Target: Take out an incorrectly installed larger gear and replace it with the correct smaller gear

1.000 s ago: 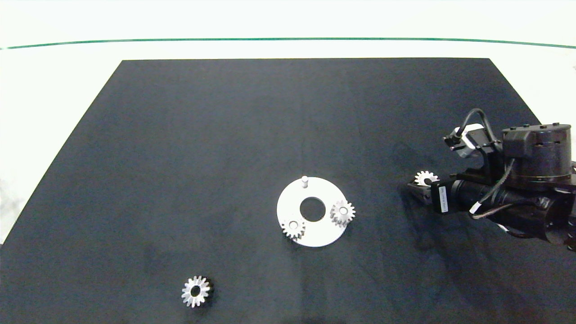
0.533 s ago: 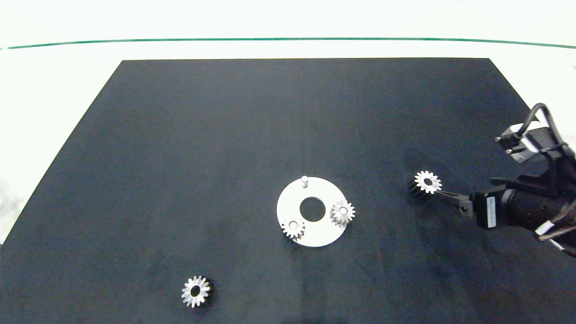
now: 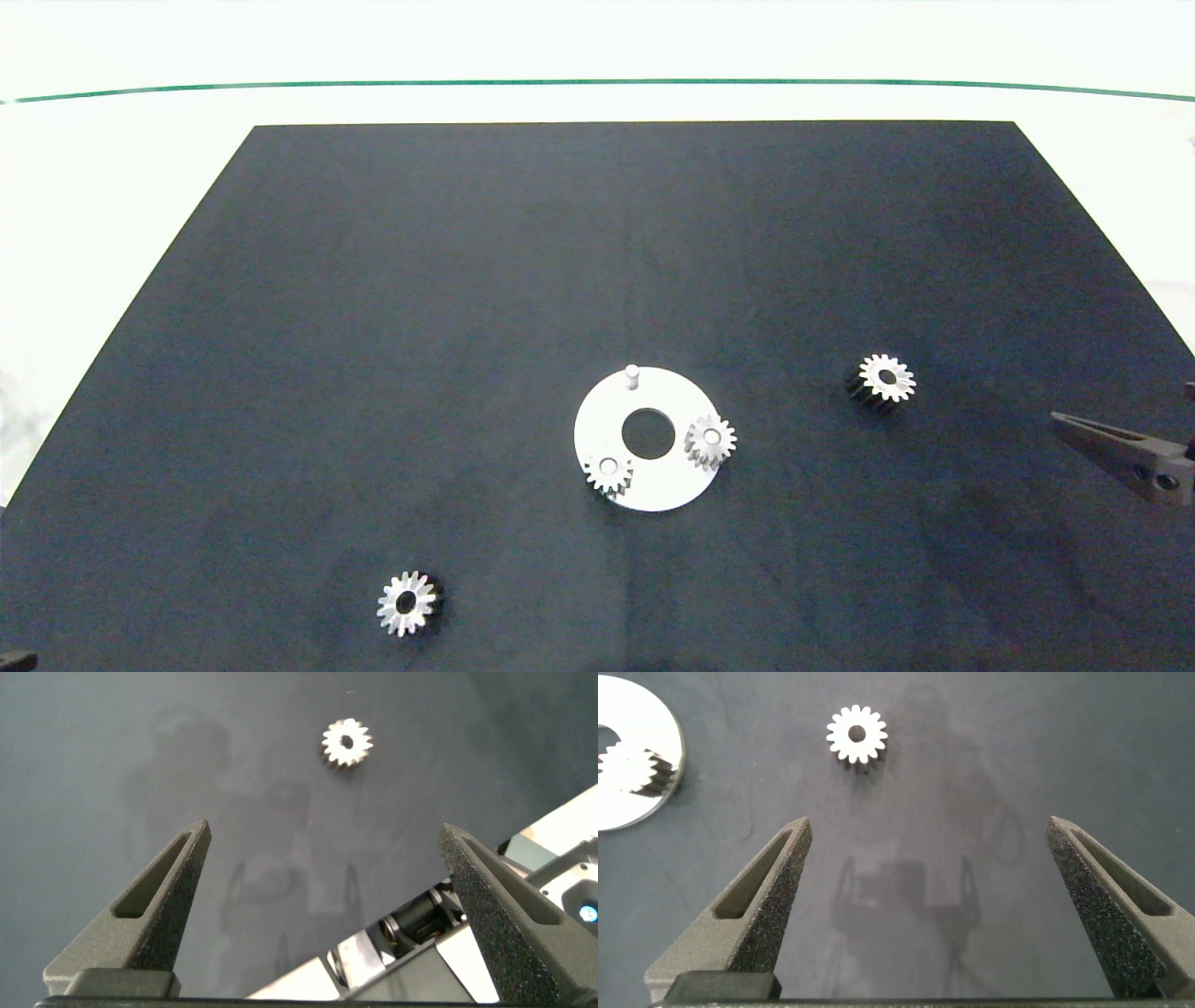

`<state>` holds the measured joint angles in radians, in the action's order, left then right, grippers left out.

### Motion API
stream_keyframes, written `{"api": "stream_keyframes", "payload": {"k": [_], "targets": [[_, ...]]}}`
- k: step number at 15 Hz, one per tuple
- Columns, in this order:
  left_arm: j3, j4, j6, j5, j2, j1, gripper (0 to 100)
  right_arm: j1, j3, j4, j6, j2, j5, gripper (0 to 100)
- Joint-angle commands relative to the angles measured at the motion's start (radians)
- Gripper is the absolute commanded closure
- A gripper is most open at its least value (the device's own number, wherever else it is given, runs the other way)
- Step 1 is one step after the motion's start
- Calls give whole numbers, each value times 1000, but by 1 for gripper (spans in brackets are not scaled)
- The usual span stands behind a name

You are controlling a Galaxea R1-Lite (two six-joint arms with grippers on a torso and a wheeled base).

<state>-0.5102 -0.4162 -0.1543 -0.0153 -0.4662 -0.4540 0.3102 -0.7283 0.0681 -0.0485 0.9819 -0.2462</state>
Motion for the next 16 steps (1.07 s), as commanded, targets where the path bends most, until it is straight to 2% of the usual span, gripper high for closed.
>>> {"api": "stream_keyframes", "payload": {"k": [1, 2, 4, 6, 8, 12, 16], "targets": [[93, 119, -14, 0, -80, -48, 0, 3, -22, 39, 19, -80, -1, 0], [150, 215, -22, 2, -126, -64, 0, 3, -23, 41, 32, -81, -1, 0], [231, 358, -34, 0, -177, -95, 0, 3, -23, 41, 35, -95, -1, 0], [289, 451, -82, 2, -209, -126, 0, 1, -23, 41, 44, -108, -1, 0], [308, 476, -143, 2, -229, -126, 0, 0, -23, 44, 44, -124, -1, 0], [299, 481, -234, 3, -292, -126, 0, -16, -25, 44, 44, -152, -1, 0], [289, 565, -242, 5, -416, -124, 0, -23, -57, 68, 44, -160, -1, 0]]}}
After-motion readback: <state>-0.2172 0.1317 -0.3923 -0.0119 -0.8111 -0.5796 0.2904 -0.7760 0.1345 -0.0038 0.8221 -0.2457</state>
